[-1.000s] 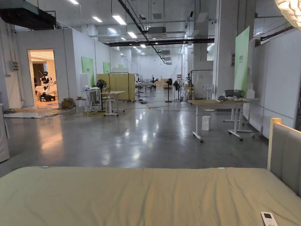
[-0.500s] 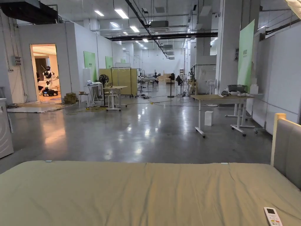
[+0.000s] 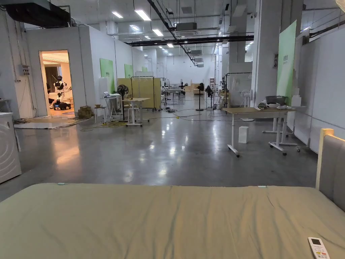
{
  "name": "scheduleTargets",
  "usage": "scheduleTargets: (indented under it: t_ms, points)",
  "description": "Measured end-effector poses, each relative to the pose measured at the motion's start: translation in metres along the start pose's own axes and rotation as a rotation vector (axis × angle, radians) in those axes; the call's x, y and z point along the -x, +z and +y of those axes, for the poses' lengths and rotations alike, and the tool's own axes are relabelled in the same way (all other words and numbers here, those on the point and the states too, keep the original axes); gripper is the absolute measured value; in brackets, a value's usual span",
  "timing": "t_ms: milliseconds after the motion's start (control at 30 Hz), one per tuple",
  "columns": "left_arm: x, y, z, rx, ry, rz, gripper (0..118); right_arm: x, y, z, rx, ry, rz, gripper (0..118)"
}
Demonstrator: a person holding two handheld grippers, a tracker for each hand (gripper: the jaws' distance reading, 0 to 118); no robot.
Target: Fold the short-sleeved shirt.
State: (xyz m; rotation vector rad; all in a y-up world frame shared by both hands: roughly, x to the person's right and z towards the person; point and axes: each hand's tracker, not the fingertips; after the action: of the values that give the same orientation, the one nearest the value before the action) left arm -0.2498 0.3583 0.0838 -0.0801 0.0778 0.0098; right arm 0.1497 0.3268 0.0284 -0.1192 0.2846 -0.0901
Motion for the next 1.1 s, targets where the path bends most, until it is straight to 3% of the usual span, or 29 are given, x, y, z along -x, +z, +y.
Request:
scheduleTargets:
  t_ms: [1100]
  points:
    - [-0.0092,-0.0033,-0.0031,0.029,-0.07,-0.026,118,0.0018,-0.0023,-0.0056,0.026,0.018,-0.005,118]
